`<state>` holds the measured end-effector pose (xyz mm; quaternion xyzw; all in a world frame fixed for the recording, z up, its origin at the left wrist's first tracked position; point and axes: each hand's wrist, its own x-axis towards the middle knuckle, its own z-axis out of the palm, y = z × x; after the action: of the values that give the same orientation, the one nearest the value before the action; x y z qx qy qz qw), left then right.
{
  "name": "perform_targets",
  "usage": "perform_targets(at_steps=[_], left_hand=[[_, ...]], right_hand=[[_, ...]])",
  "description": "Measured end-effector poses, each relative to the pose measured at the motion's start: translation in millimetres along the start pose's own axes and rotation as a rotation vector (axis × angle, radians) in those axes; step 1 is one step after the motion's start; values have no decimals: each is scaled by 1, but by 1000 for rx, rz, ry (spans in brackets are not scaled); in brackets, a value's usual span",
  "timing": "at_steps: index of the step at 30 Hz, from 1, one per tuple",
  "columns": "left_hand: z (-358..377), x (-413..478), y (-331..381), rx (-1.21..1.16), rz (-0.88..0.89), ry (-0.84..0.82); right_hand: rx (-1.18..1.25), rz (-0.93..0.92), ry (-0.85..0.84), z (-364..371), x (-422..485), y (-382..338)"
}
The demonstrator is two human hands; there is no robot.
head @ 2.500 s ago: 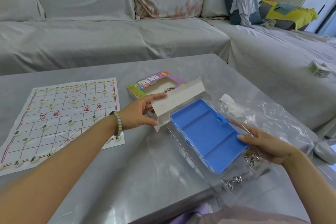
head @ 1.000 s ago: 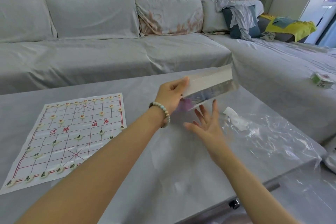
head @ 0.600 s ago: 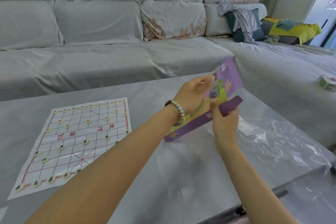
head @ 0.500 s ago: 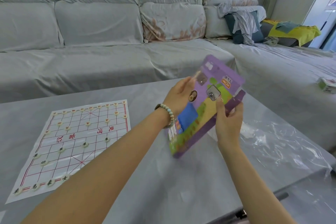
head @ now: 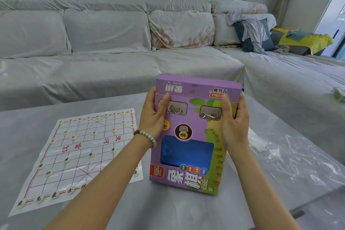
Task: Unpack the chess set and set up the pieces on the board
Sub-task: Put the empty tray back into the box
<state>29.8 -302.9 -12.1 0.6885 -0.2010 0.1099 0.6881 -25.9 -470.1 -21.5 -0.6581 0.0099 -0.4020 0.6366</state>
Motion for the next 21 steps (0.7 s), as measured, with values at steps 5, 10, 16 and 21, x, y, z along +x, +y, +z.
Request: perform_targets(at_steps=[5, 10, 16, 21], left_hand=[[-6, -3, 7, -32, 22, 78], [-4, 1, 23, -47, 104, 102], [1, 2, 23, 46, 174, 158], [0, 3, 13, 115, 159, 166]], right_hand=[[25, -30, 32, 9, 5, -13], [17, -172, -37, 8, 2, -19], [-63, -163, 19, 6, 5, -14], [-79, -143, 37, 5, 4, -10]])
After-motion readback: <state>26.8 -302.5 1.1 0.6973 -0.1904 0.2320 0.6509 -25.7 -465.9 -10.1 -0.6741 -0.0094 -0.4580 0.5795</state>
